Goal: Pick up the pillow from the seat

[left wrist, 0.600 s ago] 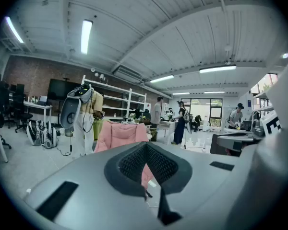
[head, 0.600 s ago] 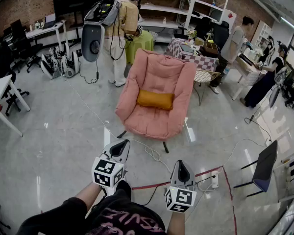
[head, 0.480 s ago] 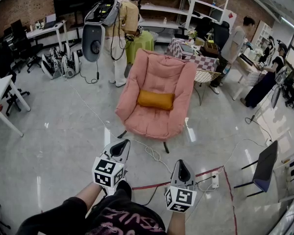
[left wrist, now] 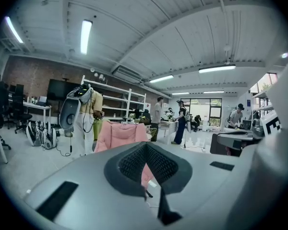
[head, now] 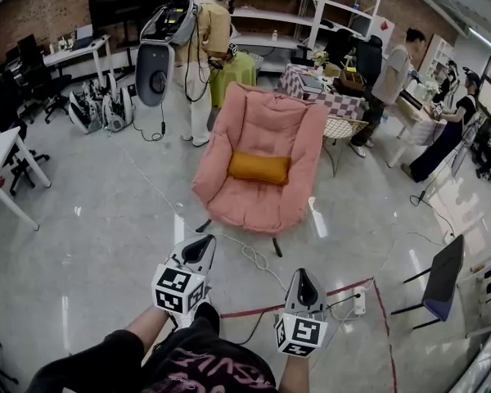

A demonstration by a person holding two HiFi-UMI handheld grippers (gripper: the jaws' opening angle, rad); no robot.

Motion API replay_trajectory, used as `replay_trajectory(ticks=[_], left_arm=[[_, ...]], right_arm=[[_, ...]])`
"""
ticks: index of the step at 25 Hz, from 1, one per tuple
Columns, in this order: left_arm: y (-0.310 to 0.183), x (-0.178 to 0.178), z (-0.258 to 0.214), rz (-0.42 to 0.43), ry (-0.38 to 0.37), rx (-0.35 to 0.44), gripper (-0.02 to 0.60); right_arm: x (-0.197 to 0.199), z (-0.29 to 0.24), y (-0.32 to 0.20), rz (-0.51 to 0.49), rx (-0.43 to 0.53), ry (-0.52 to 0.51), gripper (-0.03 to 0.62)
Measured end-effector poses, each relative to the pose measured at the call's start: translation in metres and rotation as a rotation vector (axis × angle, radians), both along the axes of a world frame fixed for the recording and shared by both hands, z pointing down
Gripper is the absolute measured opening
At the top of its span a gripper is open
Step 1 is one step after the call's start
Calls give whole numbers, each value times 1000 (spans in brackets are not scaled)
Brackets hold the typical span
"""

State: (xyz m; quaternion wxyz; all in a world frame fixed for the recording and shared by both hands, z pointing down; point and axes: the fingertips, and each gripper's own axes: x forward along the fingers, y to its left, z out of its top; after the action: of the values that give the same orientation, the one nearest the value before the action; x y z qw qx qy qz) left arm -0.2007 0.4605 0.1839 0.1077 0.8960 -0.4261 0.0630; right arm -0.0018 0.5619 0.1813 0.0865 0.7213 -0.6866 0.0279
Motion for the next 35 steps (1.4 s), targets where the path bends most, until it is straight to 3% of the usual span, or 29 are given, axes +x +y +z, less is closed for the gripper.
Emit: replay_trajectory(ticks=[16, 35], left_arm=[[-9, -6, 13, -26, 0, -5, 9], [-81, 8, 35, -24, -45, -21, 9]], right_arm=[[2, 19, -6, -2, -29, -37, 20], [19, 34, -79, 21, -44, -38, 20]])
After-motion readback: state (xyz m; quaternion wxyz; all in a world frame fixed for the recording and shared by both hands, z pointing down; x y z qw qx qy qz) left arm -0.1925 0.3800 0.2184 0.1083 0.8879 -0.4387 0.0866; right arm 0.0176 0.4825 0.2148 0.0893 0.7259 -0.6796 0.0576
